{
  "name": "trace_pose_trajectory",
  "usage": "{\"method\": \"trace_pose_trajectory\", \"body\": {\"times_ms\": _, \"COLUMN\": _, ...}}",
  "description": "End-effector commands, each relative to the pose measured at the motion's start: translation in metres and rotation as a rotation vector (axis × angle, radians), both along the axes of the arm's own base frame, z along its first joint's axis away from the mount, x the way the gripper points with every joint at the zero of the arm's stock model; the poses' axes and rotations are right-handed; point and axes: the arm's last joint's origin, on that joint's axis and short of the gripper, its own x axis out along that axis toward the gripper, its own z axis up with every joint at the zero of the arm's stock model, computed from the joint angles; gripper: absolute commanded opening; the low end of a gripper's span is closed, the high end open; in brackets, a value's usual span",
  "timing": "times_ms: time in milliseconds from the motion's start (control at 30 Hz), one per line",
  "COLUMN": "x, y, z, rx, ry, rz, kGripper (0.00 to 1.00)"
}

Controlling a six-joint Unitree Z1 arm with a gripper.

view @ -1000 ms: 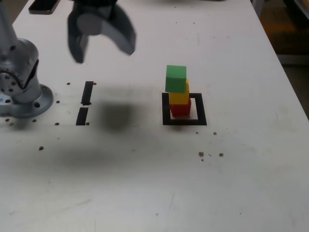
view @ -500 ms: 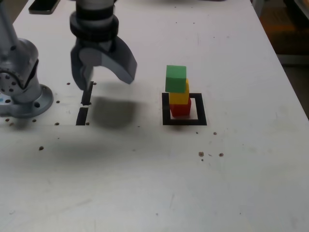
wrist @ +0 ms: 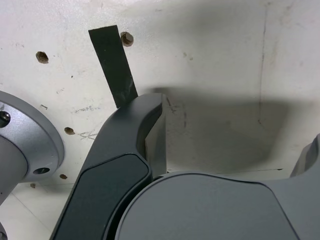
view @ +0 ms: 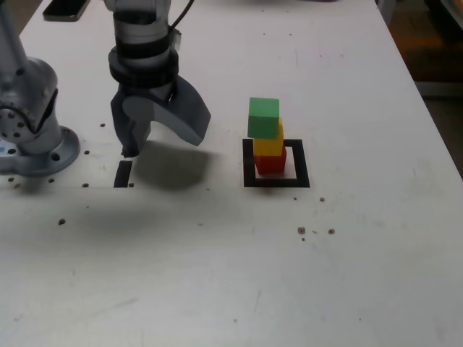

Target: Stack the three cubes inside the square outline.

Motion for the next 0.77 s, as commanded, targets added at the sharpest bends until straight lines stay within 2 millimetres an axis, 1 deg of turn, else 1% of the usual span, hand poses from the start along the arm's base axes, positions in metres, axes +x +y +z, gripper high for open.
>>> {"method": "trace_pose_trajectory", "body": {"times_ms": 0, "x": 0.0, "y": 0.0, "z": -0.002, "rx": -0.002, "ry": 0.003, "rz": 0.001, "kGripper": 0.99}}
{"method": "trace_pose_trajectory", "body": {"times_ms": 733, "x": 0.0, "y": -0.001, "z": -0.017, "rx": -0.022, "ry": -0.022, "rz": 0.014, "kGripper": 1.0}}
